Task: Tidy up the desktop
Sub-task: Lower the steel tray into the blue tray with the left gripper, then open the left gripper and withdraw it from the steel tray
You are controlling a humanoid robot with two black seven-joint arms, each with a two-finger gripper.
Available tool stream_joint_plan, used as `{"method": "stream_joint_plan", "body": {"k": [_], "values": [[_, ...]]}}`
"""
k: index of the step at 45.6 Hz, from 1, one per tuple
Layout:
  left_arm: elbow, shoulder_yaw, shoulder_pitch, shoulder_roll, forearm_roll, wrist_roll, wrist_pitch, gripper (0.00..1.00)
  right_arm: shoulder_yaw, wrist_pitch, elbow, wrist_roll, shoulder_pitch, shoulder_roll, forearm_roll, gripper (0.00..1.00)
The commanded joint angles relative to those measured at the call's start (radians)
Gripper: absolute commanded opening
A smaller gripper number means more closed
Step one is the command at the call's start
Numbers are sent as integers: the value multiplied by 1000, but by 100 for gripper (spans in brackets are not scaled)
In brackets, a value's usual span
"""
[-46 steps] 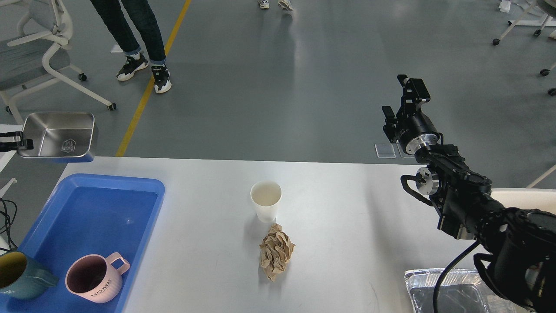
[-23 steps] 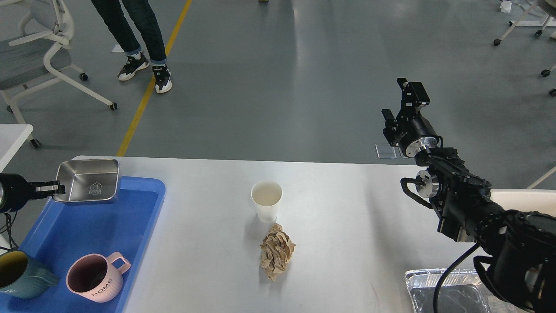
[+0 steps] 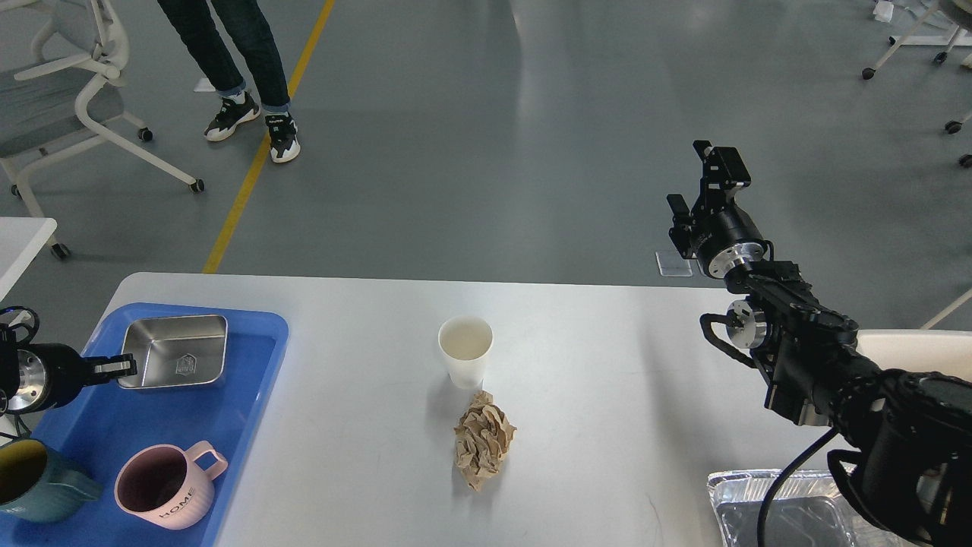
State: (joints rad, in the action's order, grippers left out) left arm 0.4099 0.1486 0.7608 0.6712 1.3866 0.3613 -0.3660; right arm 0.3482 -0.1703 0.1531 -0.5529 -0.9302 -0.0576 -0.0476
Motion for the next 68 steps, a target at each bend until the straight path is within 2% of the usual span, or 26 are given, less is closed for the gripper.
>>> {"method": "stream_joint_plan", "body": {"k": [1, 8, 26, 30, 34, 48, 57, 63, 68], "values": [[-11, 0, -17, -24, -1, -4, 15, 0, 0, 0, 0, 1, -1, 1, 0, 100], [-49, -1, -20, -58, -11, -4, 19, 0, 0, 0, 0, -1, -1, 1, 0, 100], [-53, -3, -31, -70, -9, -4, 19, 0, 0, 0, 0, -1, 1, -1, 0, 100], [-53, -3, -31, -70, -11, -4, 15, 3, 0, 2, 0, 1, 1, 1, 0, 100], [-53, -1, -31, -64, -12, -4, 10, 14, 0, 2, 0, -1, 1, 7, 0, 100], [-53, 0, -18, -52, -145, 2, 9, 79, 0, 3, 2, -1, -1, 15, 0, 100], [-51, 5, -5, -52, -233, 4, -7, 97, 0, 3, 2, -1, -1, 25, 0, 100], [-51, 9, 58, -42, -303, -1, -63, 97, 0, 3, 0, 1, -2, 25, 0, 100], [-46, 15, 124, 28, -386, 8, -93, 97, -2, 2, 0, 1, -2, 19, -1, 100]]}}
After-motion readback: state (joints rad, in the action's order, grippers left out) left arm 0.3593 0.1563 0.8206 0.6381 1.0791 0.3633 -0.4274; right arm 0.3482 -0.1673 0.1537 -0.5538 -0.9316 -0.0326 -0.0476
